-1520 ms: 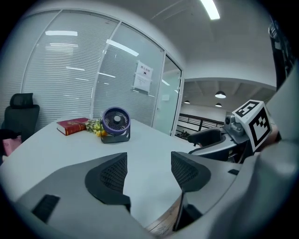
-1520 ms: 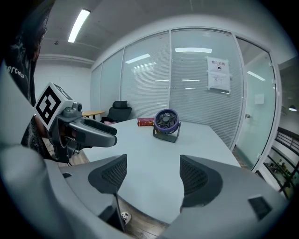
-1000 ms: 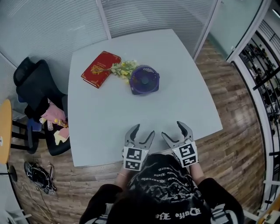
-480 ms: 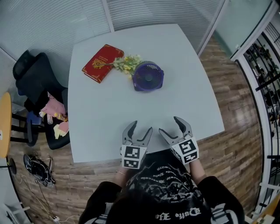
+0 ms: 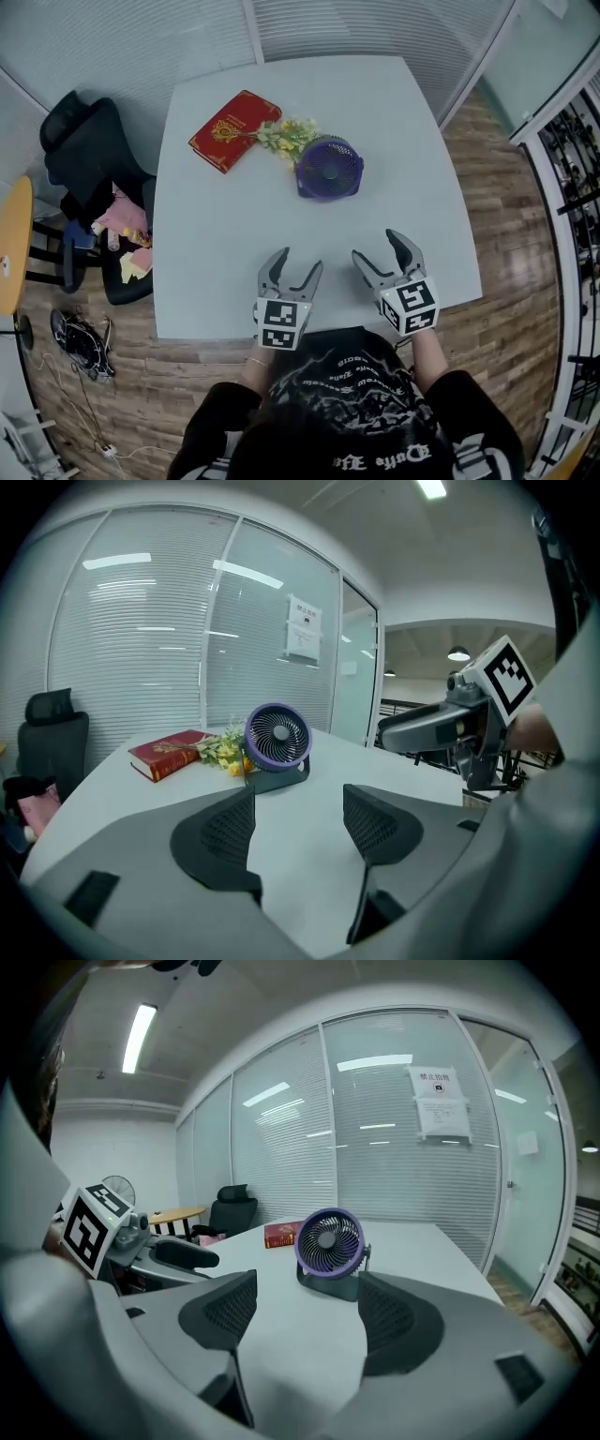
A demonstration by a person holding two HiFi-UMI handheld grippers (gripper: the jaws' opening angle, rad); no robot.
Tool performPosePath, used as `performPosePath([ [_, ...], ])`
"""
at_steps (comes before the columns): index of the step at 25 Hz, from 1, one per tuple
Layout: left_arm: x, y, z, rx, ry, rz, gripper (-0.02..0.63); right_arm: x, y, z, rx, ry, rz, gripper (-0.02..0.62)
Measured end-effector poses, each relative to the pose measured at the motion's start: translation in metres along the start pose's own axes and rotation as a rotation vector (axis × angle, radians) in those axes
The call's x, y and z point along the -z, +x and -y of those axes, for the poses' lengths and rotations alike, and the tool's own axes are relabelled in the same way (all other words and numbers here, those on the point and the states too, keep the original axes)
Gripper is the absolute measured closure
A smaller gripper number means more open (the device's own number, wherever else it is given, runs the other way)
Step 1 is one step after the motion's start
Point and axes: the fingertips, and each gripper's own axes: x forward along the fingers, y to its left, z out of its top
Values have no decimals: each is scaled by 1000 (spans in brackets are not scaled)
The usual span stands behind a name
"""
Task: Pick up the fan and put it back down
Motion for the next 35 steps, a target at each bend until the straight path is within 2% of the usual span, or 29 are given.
performPosePath([
  [3,-16,8,-10,-25,20,10,296,-17,13,16,5,-30,12,268],
  [6,-31,16,-16,-41,61,18,296,-32,28,32,0,-7,22,276],
  [12,-48,30,-32,-58,46,28,298,-37,54,50,-45,-50,-39,278],
  [16,-55,37,-47,-97,88,27,298,-35,66,62,-46,-77,-74,281],
  [21,-46,60,-62,-108,98,-21,296,-24,88,84,-32,-82,-128,280],
  [28,-40,95,-78,-108,69,-71,298,-13,117,104,-36,-104,-196,279],
  [35,-16,122,-99,-145,70,-143,298,10,142,118,-49,-114,-271,279],
])
